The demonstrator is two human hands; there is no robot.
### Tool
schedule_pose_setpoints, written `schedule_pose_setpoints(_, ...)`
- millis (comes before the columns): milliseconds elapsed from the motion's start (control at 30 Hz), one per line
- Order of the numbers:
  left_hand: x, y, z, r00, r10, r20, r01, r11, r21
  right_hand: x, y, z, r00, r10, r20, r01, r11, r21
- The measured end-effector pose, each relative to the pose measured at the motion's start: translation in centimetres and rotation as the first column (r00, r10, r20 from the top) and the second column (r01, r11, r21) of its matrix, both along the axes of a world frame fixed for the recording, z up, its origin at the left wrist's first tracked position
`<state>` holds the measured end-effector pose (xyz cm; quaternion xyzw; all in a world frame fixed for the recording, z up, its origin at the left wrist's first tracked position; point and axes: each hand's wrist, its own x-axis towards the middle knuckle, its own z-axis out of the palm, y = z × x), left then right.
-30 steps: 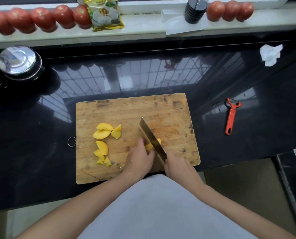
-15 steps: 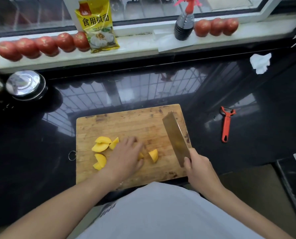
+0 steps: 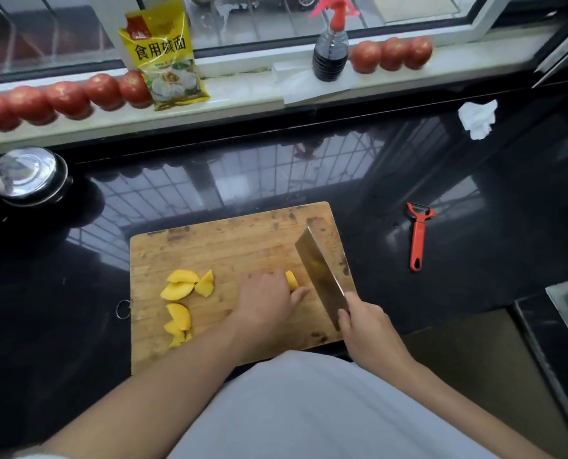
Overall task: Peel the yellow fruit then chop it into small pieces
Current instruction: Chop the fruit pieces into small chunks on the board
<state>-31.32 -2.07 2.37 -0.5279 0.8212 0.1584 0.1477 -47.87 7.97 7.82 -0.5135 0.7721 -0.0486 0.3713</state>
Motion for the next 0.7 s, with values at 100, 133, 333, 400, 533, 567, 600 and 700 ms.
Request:
schedule_pose_setpoints(100, 1.4, 1.0, 0.2, 0.995, 0.006, -0.095, -0.002, 0.999, 0.046, 0.0, -0.3, -0.4, 0.998, 0.053, -0.019, -0.052, 0.998, 0.039)
schedule_pose_setpoints(133, 2.4, 1.2, 0.1, 0.991, -0.002, -0.130, 0.005, 1.000, 0.021, 0.1, -0.4, -0.4, 0.997, 0.074, -0.024, -0.072, 0.996, 0.049)
schedule_pose_setpoints(333, 8.9, 1.4, -3.0, 0.945, -0.314, -0.094, 0.285, 0.928, -0.239, 0.5, -1.4, -0.5, 0.993, 0.115, -0.033, -0.114, 0.993, 0.034)
schedule_pose_setpoints(400, 11.0, 1.1, -3.4, 0.934, -0.346, -0.087, 0.309, 0.907, -0.286, 0.5, -1.7, -0.6, 0.992, 0.121, -0.036, -0.120, 0.992, 0.046)
schedule_pose_setpoints(533, 10.9, 1.1, -1.9, 0.949, -0.208, -0.235, 0.161, 0.966, -0.204, 1.2, -2.2, -0.7, 0.981, 0.189, -0.048, -0.186, 0.980, 0.070)
schedule_pose_setpoints(567, 9.3, 1.2, -1.3, 0.939, -0.076, -0.335, 0.053, 0.995, -0.080, 1.6, -2.4, -0.8, 0.977, 0.207, -0.049, -0.203, 0.976, 0.073)
schedule_pose_setpoints(600, 7.6, 1.3, -0.8, 0.911, 0.098, -0.400, -0.083, 0.995, 0.055, 2.0, -2.8, -0.8, 0.974, 0.223, -0.047, -0.218, 0.972, 0.082)
schedule_pose_setpoints(700, 3.7, 1.0, -1.4, 0.624, 0.660, -0.419, -0.504, 0.749, 0.430, 3.1, -3.5, -0.6, 0.965, 0.261, -0.040, -0.256, 0.961, 0.107)
